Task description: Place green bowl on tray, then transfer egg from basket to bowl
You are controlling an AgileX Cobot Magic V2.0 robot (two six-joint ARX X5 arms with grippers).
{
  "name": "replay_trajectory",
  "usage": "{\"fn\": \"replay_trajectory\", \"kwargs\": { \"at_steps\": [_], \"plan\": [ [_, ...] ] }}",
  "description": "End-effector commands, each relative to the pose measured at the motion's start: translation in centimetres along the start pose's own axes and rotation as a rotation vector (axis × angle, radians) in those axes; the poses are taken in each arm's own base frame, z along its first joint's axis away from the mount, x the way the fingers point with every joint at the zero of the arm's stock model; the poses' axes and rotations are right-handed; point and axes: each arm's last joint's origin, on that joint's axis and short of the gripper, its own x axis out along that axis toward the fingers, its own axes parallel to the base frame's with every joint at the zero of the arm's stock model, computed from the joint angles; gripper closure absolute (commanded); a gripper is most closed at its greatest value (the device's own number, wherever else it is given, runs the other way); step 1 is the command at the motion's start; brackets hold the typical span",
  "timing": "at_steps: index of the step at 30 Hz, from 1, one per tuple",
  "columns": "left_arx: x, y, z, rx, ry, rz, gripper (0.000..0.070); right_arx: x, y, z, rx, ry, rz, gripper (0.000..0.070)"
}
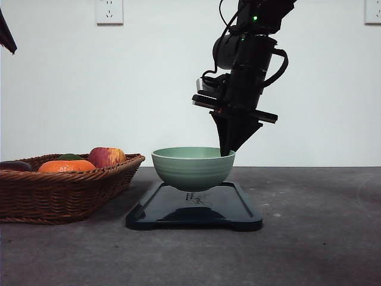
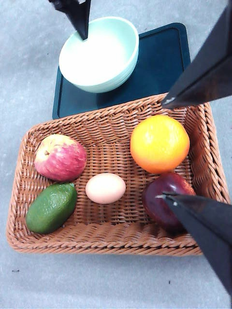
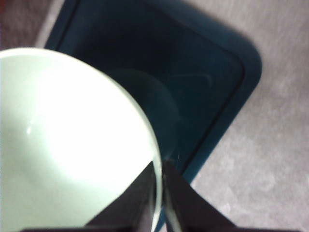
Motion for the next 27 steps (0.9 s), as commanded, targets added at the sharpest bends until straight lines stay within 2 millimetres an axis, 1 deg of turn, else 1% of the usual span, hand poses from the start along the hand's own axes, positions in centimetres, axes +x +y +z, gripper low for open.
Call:
{"fn": "replay_trajectory", "kwargs": {
  "at_steps": [1, 6, 7, 8, 9, 11, 12, 13, 15, 17, 20, 24, 27],
  "plan": [
    [-0.3, -0.3, 0.6, 0.01, -0.024, -0.009, 0.035, 1.4, 0.1, 0.4, 0.003, 0.014, 0.005, 0.07],
    [-0.3, -0.3, 0.6, 0.009, -0.023, -0.009, 0.035, 2.4, 0.1, 0.3, 0.011, 0.043, 0.004, 0.0698],
    [-0.3, -0.3, 0.6, 0.009, -0.022, -0.009, 0.035, 2.4, 0.0, 0.3, 0.013, 0.045, 0.004, 0.0688],
    [-0.3, -0.3, 0.6, 0.009, -0.021, -0.009, 0.035, 2.4, 0.0, 0.3, 0.014, 0.046, 0.004, 0.0667],
    [-0.3, -0.3, 0.6, 0.008, -0.019, -0.008, 0.035, 2.4, 0.1, 0.3, 0.013, 0.045, 0.004, 0.0619],
    [-0.3, -0.2, 0.5, 0.006, -0.013, -0.007, 0.035, 2.3, 0.3, 0.3, 0.01, 0.045, 0.005, 0.0499],
    [-0.3, -0.2, 0.5, 0.005, -0.01, -0.007, 0.035, 2.2, 0.3, 0.3, 0.013, 0.049, 0.005, 0.0459],
    [-0.3, -0.2, 0.5, 0.005, -0.008, -0.007, 0.035, 2.0, 0.3, 0.3, 0.014, 0.054, 0.005, 0.0447],
    [-0.3, -0.2, 0.5, 0.004, -0.005, -0.006, 0.035, 1.5, 0.4, 0.3, 0.016, 0.063, 0.004, 0.0444],
    [-0.3, -0.2, 0.5, 0.004, -0.005, -0.006, 0.035, 0.6, 0.6, 0.5, 0.014, 0.069, 0.004, 0.0445],
    [-0.3, -0.2, 0.5, 0.004, -0.005, -0.006, 0.035, -1.5, 1.0, 0.9, 0.006, 0.047, 0.006, 0.0445],
    [-0.3, -0.2, 0.5, 0.004, -0.005, -0.006, 0.035, -4.6, 1.9, 1.3, -0.018, -0.052, 0.016, 0.0455],
    [-0.3, -0.2, 0.5, 0.004, -0.006, -0.006, 0.035, -6.5, 2.4, 1.4, -0.035, -0.129, 0.017, 0.0455]
  ]
}}
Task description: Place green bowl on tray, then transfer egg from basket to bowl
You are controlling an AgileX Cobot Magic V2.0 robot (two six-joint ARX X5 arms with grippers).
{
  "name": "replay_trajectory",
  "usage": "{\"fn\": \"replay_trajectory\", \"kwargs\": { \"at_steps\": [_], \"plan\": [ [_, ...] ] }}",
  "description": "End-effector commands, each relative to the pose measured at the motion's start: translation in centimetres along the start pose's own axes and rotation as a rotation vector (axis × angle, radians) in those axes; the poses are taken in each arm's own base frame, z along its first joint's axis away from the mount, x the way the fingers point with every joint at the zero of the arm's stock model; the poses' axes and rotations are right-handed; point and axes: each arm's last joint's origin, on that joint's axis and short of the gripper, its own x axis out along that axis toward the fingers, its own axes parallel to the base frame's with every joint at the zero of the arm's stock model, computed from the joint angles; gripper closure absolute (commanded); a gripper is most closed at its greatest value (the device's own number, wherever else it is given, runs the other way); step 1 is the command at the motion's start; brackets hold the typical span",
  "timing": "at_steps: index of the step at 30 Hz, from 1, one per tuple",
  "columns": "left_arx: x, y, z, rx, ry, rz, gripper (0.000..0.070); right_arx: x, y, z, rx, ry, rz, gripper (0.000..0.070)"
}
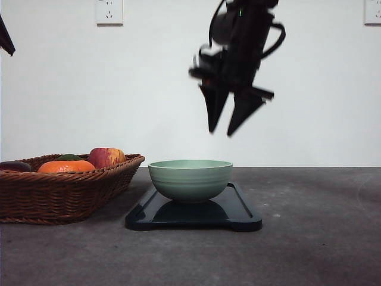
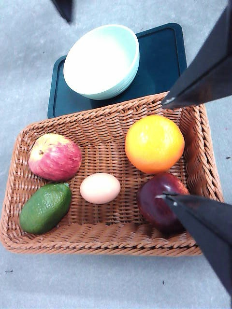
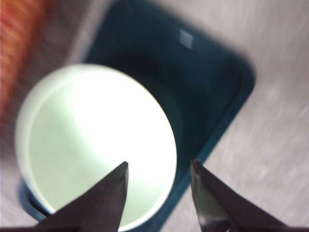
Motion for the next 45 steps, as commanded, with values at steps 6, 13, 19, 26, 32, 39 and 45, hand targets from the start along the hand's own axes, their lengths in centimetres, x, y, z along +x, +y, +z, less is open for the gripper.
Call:
{"fn": "replay_trajectory", "kwargs": {
  "at_steps": [6, 13, 19, 26, 32, 39, 45],
  "plan": [
    [-0.3, -0.3, 0.6, 0.009, -0.022, -0.009, 0.035, -2.7, 0.8, 0.1, -0.021, -0.119, 0.01, 0.0455],
    [-0.3, -0.3, 0.6, 0.009, -0.022, -0.009, 0.035, -3.2, 0.9, -2.9, -0.042, -0.221, 0.017, 0.0455],
    [-0.3, -0.3, 0.6, 0.01, -0.022, -0.009, 0.035, -3.1, 0.3, -7.9, -0.047, -0.295, 0.011, 0.0455],
    [-0.3, -0.3, 0.6, 0.01, -0.015, -0.008, 0.035, -2.4, -1.1, -14.6, -0.027, -0.335, -0.005, 0.0455],
    [-0.2, -0.3, 0.4, 0.007, 0.005, -0.008, 0.0349, -2.9, -1.7, -19.7, -0.018, -0.416, -0.02, 0.0455],
    [1.1, -0.8, 0.3, 0.023, 0.064, -0.034, 0.0348, -4.1, -2.0, -24.4, -0.003, -0.466, -0.042, 0.0455],
    [3.2, -1.7, 0.6, 0.051, 0.139, -0.062, 0.0347, -5.0, -1.8, -26.5, 0.004, -0.477, -0.065, 0.0455]
  ]
}}
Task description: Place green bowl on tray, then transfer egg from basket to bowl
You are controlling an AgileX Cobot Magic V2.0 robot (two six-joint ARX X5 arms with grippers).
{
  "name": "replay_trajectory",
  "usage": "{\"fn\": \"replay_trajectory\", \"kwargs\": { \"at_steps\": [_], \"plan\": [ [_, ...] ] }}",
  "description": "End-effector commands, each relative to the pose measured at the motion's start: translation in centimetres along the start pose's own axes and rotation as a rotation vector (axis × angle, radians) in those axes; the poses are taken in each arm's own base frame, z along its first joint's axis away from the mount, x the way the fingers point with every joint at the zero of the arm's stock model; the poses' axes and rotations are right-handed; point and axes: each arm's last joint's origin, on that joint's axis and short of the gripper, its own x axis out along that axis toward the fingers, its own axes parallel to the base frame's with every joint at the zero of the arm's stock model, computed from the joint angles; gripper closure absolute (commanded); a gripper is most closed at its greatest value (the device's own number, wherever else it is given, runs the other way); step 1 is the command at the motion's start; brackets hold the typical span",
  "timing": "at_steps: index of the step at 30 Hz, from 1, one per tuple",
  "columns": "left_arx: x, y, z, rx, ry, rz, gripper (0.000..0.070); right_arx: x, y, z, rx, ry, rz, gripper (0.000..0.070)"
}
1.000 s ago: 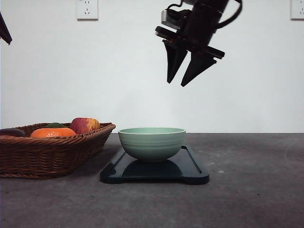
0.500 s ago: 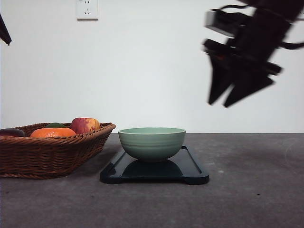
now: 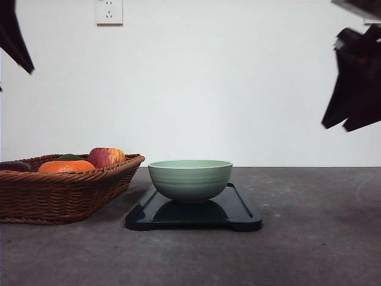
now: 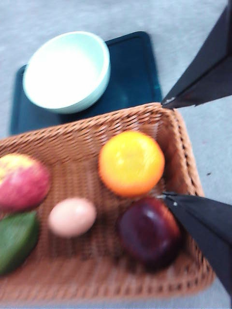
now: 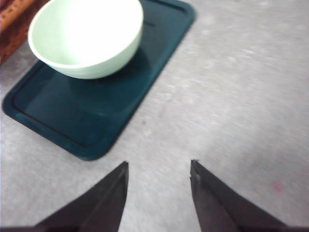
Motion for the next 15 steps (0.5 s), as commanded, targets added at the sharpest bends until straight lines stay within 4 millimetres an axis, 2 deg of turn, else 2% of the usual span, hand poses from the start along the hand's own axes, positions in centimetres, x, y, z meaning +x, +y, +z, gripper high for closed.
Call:
{"fn": "replay_trajectory", "kwargs": {
  "at_steps": [1, 9, 12, 15],
  "plan": [
    [0.2, -0.3, 1.2, 0.017, -0.008, 0.001, 0.0347, 0.0, 0.1, -0.1, 0.01, 0.01, -0.001, 0.0455],
    [3.2, -0.8, 5.4, 0.08, 0.102, 0.131, 0.0344, -0.2, 0.1, -0.1, 0.01, 0.008, -0.001, 0.0455],
    [4.7, -0.7, 7.2, 0.091, 0.152, 0.175, 0.0305, -0.2, 0.1, -0.1, 0.01, 0.007, -0.001, 0.0455],
    [6.3, -0.5, 8.7, 0.093, 0.183, 0.194, 0.0302, -0.2, 0.1, -0.1, 0.01, 0.007, -0.001, 0.0455]
  ]
}}
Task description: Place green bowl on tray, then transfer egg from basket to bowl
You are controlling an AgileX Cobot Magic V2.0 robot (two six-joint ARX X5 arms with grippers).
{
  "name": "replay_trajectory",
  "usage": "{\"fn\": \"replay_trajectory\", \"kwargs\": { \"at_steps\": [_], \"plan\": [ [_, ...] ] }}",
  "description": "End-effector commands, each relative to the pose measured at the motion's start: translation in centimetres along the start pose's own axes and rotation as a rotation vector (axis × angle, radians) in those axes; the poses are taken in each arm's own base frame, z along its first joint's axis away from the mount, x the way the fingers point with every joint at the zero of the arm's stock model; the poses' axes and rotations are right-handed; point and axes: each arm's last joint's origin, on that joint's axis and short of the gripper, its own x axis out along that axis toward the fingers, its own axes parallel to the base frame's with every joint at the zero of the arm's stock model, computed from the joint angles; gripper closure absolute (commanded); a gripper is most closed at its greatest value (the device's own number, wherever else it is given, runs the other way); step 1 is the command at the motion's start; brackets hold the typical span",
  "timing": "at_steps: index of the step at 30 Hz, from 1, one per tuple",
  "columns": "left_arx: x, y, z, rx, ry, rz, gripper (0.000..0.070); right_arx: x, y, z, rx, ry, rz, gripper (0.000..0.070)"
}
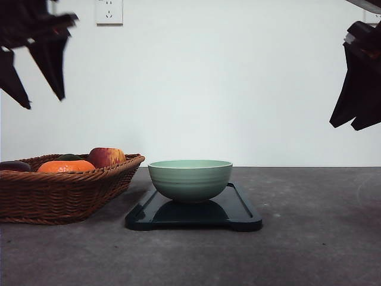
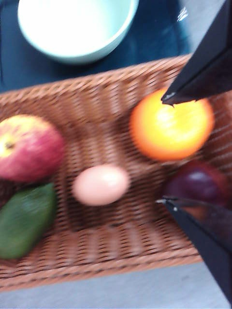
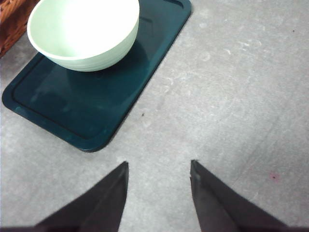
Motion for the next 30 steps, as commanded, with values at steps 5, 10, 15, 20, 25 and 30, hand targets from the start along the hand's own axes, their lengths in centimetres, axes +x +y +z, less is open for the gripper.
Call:
{"fn": "replay_trajectory", "kwargs": {
  "at_steps": [5, 10, 15, 20, 25, 30],
  "plan": [
    [3.0, 0.1, 2.4, 0.023, 0.035, 0.04, 0.0302, 0.1, 0.0, 0.1, 0.007, -0.007, 0.0, 0.0455],
    [5.7, 0.4, 3.0, 0.027, 0.044, 0.06, 0.0302, 0.1, 0.0, 0.1, 0.007, -0.007, -0.001, 0.0455],
    [7.7, 0.7, 3.3, 0.028, 0.051, 0.085, 0.0302, 0.1, 0.0, 0.1, 0.007, -0.007, -0.006, 0.0455],
    [9.2, 0.8, 3.3, 0.029, 0.076, 0.091, 0.0302, 0.1, 0.0, 0.1, 0.007, -0.008, -0.023, 0.0455],
    [10.6, 1.0, 3.0, 0.026, 0.117, 0.094, 0.0302, 0.1, 0.0, 0.1, 0.007, -0.008, -0.023, 0.0455],
    [12.0, 1.2, 2.8, 0.024, 0.152, 0.096, 0.0303, 0.1, 0.0, 0.1, 0.007, -0.008, -0.023, 0.0455]
  ]
}}
